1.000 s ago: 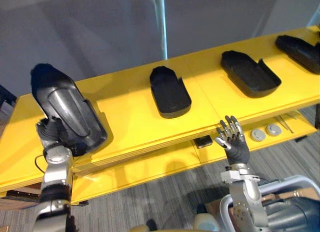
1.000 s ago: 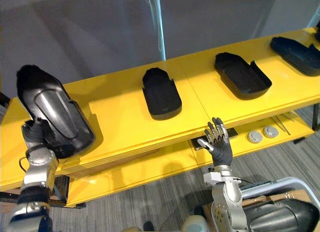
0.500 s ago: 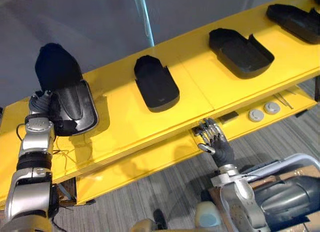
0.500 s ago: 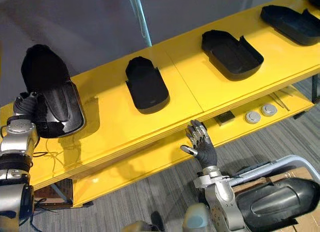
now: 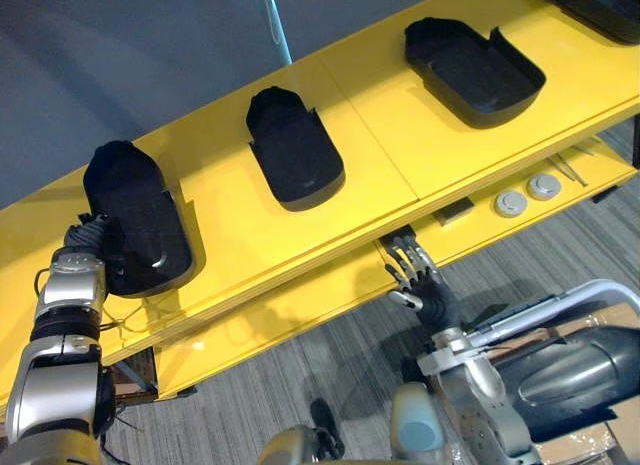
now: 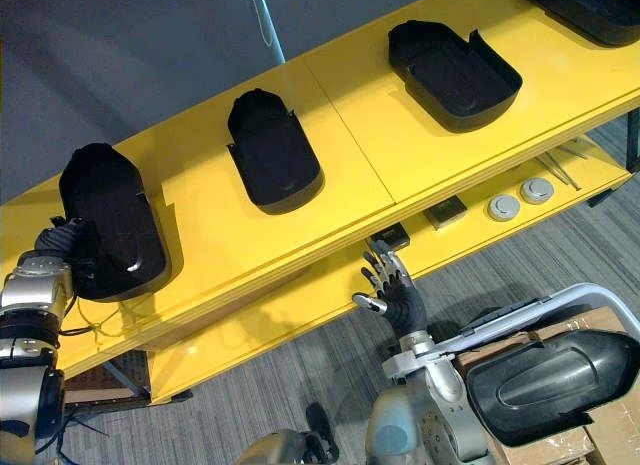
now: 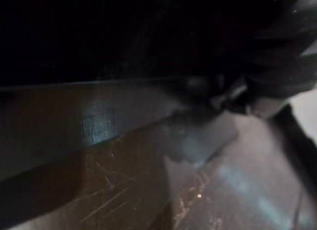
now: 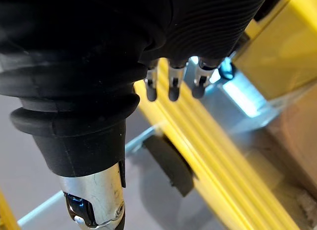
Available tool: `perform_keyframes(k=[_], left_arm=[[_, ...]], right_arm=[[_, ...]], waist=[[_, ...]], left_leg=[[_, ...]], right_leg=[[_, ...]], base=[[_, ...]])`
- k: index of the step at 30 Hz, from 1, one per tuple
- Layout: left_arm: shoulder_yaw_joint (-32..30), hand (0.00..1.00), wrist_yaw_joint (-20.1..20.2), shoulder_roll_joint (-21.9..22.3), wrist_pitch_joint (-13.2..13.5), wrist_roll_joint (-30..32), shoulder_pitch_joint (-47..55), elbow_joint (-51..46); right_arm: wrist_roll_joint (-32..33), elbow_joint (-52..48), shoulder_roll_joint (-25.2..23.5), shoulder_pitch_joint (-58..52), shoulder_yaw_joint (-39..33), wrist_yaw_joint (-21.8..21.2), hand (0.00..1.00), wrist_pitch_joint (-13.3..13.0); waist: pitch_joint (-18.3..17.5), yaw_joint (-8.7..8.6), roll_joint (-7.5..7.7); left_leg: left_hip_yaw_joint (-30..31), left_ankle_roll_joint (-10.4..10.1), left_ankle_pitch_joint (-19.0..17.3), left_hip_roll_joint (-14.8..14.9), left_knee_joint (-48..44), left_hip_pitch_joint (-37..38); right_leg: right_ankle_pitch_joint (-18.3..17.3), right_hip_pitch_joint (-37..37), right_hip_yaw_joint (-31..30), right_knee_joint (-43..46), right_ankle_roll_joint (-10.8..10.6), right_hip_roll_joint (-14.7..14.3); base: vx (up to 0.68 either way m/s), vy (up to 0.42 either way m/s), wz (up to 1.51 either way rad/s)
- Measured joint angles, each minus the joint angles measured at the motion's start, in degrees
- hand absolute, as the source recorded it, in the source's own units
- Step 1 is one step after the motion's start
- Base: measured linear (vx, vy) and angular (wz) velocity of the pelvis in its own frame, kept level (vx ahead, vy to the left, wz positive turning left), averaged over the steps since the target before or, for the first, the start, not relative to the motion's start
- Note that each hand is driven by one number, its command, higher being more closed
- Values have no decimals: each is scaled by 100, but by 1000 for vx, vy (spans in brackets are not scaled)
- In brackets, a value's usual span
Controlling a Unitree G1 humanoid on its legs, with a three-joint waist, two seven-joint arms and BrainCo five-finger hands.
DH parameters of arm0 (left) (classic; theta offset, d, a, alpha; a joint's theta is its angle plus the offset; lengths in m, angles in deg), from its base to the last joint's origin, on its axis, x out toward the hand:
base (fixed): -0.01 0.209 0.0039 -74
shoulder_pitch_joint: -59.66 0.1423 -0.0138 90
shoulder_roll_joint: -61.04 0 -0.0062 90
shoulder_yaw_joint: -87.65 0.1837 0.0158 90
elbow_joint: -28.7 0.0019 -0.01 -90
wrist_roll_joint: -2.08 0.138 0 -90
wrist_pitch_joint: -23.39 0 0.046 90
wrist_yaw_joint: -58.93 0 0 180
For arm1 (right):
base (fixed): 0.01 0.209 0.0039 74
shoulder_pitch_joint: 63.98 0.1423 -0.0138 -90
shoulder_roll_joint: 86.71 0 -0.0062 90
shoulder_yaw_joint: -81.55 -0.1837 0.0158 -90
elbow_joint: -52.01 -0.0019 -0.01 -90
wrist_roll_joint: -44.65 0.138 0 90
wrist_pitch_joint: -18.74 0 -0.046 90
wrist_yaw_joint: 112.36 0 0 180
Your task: Walk over and take plastic housings, then place them on the shelf
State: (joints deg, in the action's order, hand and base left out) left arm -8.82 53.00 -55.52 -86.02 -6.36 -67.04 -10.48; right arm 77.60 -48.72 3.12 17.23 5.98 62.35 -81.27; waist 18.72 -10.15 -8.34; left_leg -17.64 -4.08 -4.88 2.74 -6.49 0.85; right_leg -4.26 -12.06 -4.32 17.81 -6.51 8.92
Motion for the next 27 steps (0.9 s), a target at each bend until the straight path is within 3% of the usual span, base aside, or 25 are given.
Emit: perform_keyframes(k=[4,5,10,16,22,27], left_arm=[[0,100,9,0,26,1,18,0],[0,0,8,0,32,0,18,0],[-1,0,-69,-18,201,-6,8,-1],[1,0,-601,-22,202,-60,-188,-1],[-1,0,-1291,-214,285,-139,-258,-2],[-1,0,-2103,-256,696,-240,-552,-8]], right_arm=[[1,-14,82,-46,107,-4,0,0],[3,-15,82,-55,107,-4,0,0],[14,-68,85,-50,95,-6,0,0],[228,-214,86,-26,45,-86,0,-14],[229,-209,83,-17,14,-152,0,-18],[227,-91,77,-71,-150,-331,0,-116]], waist=[[42,-17,-66],[70,-17,-61],[270,-44,-10],[323,-92,30],[350,-163,52],[350,-158,52]], left_leg=[[-31,-3,-3,-15,-3,-23],[-31,-6,-3,-14,-6,-30],[-46,-37,11,-8,-22,-180],[-78,-44,16,9,-29,-285],[-161,-60,-6,41,-31,-154],[-132,-54,-91,83,-117,-89]], right_leg=[[-44,-85,-34,94,-1,13],[-56,-103,-33,118,1,13],[-72,-282,-38,182,4,12],[-48,-385,-57,183,-8,-8],[-39,-214,-64,71,-16,-31],[45,-15,-49,-127,-31,-60]], base=[[-9,1,-3],[0,0,0],[-6,-2,0],[42,-3,0],[11,3,-3],[-30,10,-1]])
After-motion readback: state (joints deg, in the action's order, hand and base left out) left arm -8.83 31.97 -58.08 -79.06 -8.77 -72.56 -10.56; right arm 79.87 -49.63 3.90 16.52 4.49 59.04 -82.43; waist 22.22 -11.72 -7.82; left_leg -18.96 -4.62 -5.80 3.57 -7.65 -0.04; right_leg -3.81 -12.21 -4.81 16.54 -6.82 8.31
